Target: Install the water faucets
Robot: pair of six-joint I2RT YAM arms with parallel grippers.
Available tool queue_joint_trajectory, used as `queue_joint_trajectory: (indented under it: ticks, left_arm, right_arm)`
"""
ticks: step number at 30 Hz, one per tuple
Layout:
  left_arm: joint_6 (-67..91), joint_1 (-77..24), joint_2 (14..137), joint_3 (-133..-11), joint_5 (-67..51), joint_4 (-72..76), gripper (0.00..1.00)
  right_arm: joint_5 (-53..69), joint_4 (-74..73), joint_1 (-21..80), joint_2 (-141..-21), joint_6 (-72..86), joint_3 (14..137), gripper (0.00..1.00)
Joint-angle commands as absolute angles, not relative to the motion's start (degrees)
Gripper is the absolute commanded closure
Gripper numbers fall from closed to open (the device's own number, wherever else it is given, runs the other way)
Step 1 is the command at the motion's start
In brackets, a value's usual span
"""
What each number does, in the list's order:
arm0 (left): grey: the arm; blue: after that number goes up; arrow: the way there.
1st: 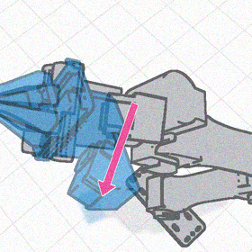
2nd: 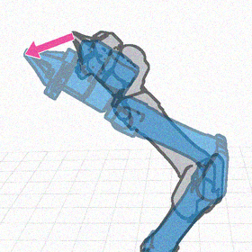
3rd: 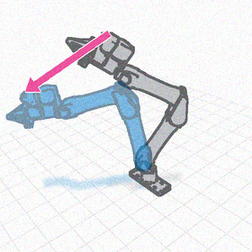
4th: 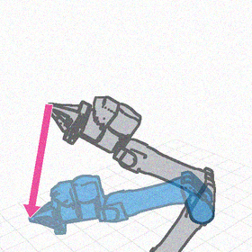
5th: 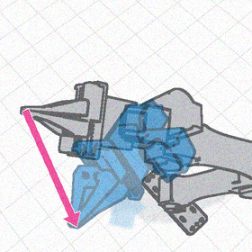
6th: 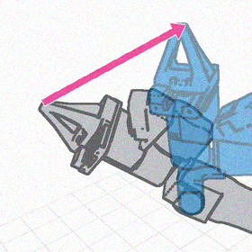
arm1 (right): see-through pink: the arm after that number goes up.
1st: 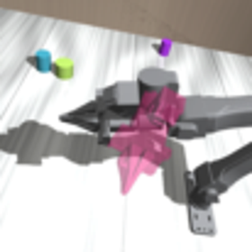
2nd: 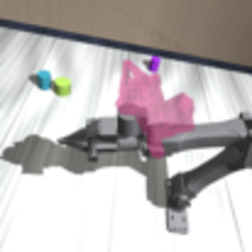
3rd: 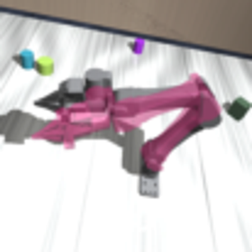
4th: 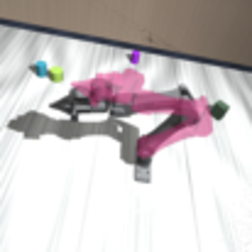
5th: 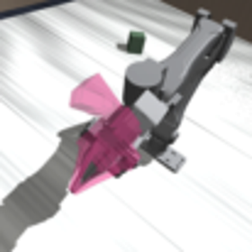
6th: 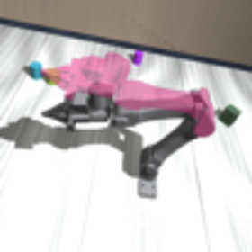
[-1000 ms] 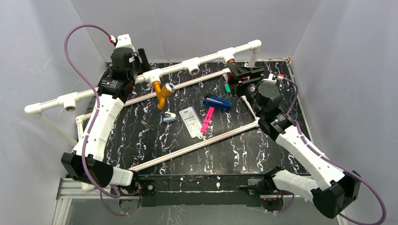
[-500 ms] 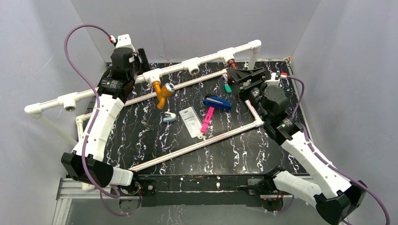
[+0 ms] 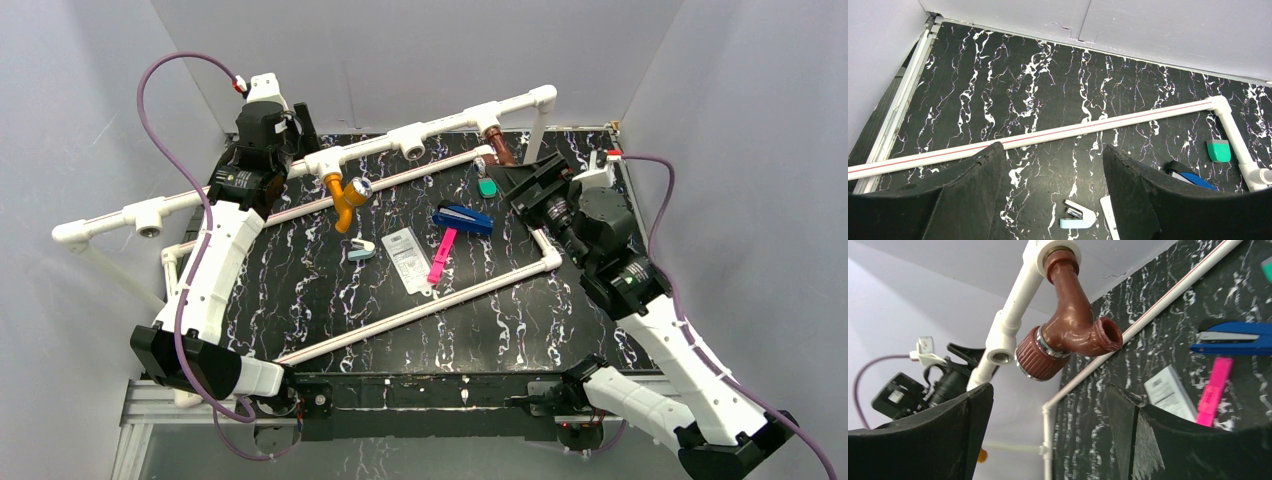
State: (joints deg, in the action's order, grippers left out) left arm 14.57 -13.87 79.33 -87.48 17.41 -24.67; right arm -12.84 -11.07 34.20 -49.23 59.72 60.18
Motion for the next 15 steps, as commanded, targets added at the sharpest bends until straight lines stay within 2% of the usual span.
queue_joint_trajectory:
  ticks: [1, 15]
  left_arm:
    - [14.33, -15.12, 80.42, -84.82, 15.56, -36.76, 0.3]
    - [14.37, -15.15, 80.37, -84.61, 15.16, -36.63, 0.3]
  right_arm:
    - [-11.82, -13.72, 34.03, -48.08, 43.01, 64.95, 0.09]
    - [-11.66, -16.78, 34.02, -48.06, -9.94, 71.02, 0.06]
